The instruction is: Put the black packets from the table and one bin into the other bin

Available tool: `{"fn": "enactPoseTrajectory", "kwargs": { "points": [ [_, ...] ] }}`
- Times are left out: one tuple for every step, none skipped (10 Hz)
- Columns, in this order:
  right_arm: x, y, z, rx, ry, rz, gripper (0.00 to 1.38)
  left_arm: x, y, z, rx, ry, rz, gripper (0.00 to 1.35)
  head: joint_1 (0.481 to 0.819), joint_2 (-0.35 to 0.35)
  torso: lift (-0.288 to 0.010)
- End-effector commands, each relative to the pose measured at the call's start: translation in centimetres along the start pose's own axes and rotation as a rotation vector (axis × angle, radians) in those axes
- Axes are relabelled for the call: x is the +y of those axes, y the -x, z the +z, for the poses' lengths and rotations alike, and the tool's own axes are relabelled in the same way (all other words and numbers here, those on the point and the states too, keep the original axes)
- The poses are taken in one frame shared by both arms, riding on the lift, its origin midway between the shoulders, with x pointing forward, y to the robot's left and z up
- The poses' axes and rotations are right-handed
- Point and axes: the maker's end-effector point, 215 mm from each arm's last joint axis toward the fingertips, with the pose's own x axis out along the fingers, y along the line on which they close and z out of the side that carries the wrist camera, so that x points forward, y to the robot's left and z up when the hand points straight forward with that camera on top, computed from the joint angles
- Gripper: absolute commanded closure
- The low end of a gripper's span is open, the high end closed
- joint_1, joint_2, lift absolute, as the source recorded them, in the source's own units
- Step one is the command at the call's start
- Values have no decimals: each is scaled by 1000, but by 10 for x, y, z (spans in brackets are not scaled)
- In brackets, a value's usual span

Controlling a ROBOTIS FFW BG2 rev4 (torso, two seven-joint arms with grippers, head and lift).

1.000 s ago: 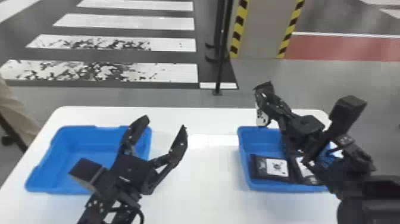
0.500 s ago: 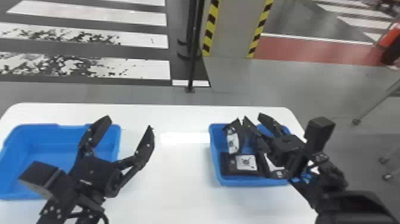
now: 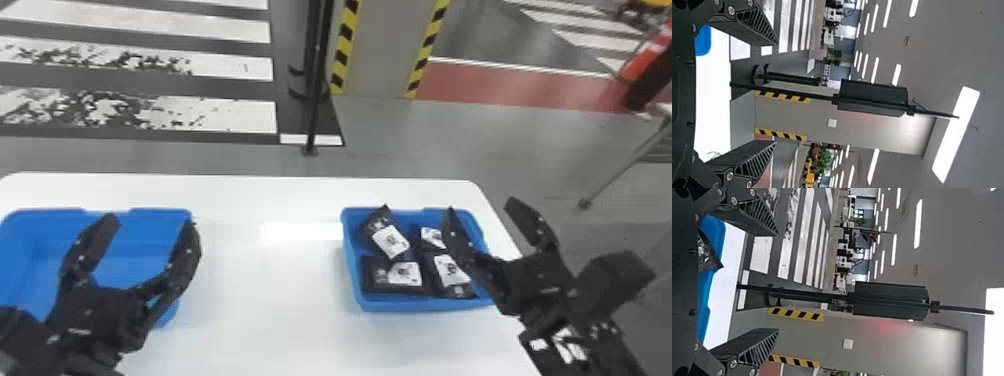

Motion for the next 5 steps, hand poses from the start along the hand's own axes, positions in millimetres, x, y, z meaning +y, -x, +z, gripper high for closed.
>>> {"fn": "enactPoseTrajectory", "kwargs": {
  "points": [
    [5,25,4,-13,-5,-13,148,11,24,5,17,23,92,150,695,-197,-110],
    [9,40,4,5,-8,-20,148,26,39,-2,58,29,166,150,695,-178,-110],
    [10,53,0,27,-13,-34,148,40,52,-4,86,26,211,150,695,-162,-110],
    [10,59,-6,60,-24,-37,148,51,66,-3,103,5,244,154,695,-148,-110],
    [13,65,-10,98,-23,-34,148,54,73,-5,121,-34,248,154,695,-140,-110]
  ]
}}
